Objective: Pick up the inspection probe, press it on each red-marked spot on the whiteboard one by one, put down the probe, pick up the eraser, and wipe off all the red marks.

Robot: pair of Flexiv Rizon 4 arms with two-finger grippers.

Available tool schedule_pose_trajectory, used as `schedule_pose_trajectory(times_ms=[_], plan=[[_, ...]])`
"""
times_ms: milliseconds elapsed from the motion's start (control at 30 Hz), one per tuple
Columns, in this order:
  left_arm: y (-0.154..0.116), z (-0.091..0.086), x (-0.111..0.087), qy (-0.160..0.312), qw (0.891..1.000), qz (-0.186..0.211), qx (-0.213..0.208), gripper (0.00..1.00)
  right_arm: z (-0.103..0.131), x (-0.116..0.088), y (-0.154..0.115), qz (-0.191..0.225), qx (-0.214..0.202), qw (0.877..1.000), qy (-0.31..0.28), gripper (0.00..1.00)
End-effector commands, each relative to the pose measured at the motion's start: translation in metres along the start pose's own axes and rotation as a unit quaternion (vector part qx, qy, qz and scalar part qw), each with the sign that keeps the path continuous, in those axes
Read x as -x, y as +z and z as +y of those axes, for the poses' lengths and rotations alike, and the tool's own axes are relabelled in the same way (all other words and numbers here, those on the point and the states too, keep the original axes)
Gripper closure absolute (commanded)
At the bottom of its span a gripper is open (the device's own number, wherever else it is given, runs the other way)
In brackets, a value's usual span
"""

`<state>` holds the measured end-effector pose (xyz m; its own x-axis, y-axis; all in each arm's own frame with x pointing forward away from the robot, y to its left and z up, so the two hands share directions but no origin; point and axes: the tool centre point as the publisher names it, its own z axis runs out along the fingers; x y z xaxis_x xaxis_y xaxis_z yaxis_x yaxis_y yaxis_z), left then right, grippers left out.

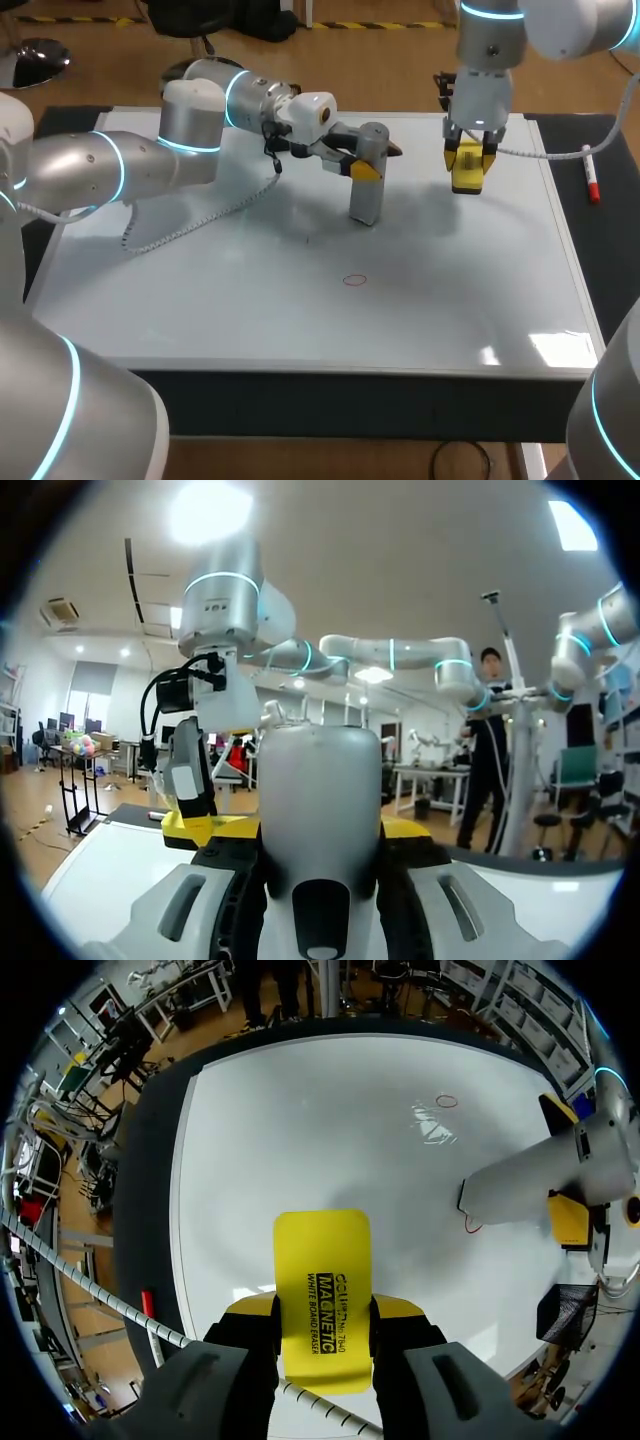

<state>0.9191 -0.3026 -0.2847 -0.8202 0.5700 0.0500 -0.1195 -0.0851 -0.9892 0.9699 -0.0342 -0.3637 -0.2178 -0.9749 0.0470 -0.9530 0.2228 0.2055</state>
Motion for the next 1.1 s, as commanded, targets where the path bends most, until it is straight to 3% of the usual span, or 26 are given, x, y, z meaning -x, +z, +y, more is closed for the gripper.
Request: schedule_pose_trajectory(times_ms=[33,433,1100], plan=[[0.0,-0.006,-0.002,0.006,1.0,-0.002,0.0,1.0,0.0,-0.001,-0.001,0.001,-0.002,1.0,-0.001,1.0],[-0.029,-0.052,-0.011,0.041,0.998,-0.04,-0.004,1.0,0.0,-0.001,-0.001,0.001,-0.002,1.0,-0.001,1.0],[-0.121,-0.084,-0.03,0.066,0.987,-0.143,0.019,1.0,0.0,-0.001,-0.001,0.001,-0.002,1.0,-0.001,1.0]])
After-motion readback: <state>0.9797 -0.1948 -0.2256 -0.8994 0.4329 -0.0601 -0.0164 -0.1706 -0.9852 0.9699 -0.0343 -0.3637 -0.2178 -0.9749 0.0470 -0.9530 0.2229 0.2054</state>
